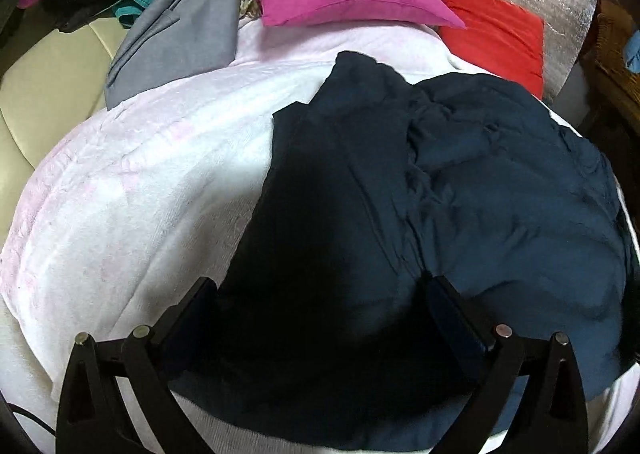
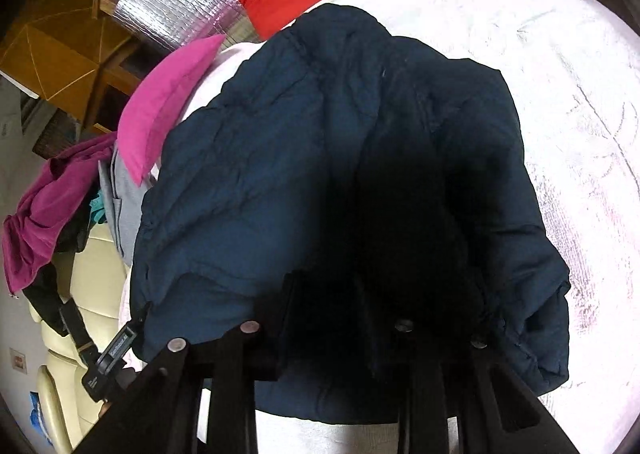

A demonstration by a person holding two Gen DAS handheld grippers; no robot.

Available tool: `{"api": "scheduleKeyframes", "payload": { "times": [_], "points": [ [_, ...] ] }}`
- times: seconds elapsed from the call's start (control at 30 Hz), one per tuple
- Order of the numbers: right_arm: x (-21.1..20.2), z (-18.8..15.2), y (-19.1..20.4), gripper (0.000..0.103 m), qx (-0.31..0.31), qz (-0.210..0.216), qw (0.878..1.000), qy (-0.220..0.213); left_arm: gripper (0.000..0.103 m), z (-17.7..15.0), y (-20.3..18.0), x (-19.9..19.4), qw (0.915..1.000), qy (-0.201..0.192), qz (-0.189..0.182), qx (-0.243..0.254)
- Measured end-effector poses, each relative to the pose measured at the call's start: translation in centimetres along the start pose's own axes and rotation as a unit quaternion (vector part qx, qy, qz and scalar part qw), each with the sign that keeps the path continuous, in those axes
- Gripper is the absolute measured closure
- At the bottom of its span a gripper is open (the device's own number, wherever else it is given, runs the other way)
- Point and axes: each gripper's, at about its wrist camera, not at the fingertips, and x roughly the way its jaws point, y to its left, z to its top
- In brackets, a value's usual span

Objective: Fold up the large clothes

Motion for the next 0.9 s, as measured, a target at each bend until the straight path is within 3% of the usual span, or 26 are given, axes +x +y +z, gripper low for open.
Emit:
{"api": "scheduleKeyframes", "payload": {
  "times": [0.07,0.17,0.23,0.27,0.33,0.37,0.4,0.5,0.77,0.9],
  "points": [
    [-1.4,0.3,0.2,0.068,0.006,0.016,0.999,-0.026,0.0,0.1,0.0,-1.0,0.9998,-0.007,0.007,0.018],
    [-4.3,0.4,1.1,0.068,-0.026,0.009,0.996,-0.081,0.0,-0.6,-0.1,-3.6,0.9939,-0.071,0.072,0.044],
    [-6.4,0.3,1.3,0.043,-0.036,0.008,0.992,-0.121,0.0,-0.8,-0.2,-4.5,0.9914,-0.091,0.074,0.058],
    [-7.0,0.3,1.1,0.024,-0.032,0.007,0.99,-0.138,0.0,-0.8,-0.2,-4.8,0.9903,-0.102,0.073,0.061],
    [-6.9,0.3,0.8,0.024,-0.03,-0.005,0.99,-0.138,0.0,-0.8,-0.1,-4.9,0.9899,-0.109,0.069,0.06],
    [-6.3,0.4,0.7,0.03,-0.026,-0.007,0.992,-0.127,0.0,-0.8,-0.3,-4.9,0.9904,-0.105,0.066,0.06],
    [-5.4,0.4,0.4,0.043,-0.018,-0.005,0.994,-0.11,0.0,-0.7,-0.4,-4.8,0.9907,-0.102,0.067,0.061],
    [-2.6,0.8,-0.2,0.056,0.0,-0.015,0.998,-0.056,0.0,-0.8,-0.7,-4.6,0.9897,-0.102,0.073,0.068],
    [-1.4,0.9,-0.8,0.058,0.014,-0.023,0.999,-0.036,0.0,-0.7,-0.7,-4.8,0.9882,-0.116,0.071,0.07],
    [-2.9,1.0,-0.4,0.058,0.01,-0.018,0.998,-0.063,0.0,-0.5,-0.4,-4.8,0.9888,-0.117,0.068,0.063]
  ]
}}
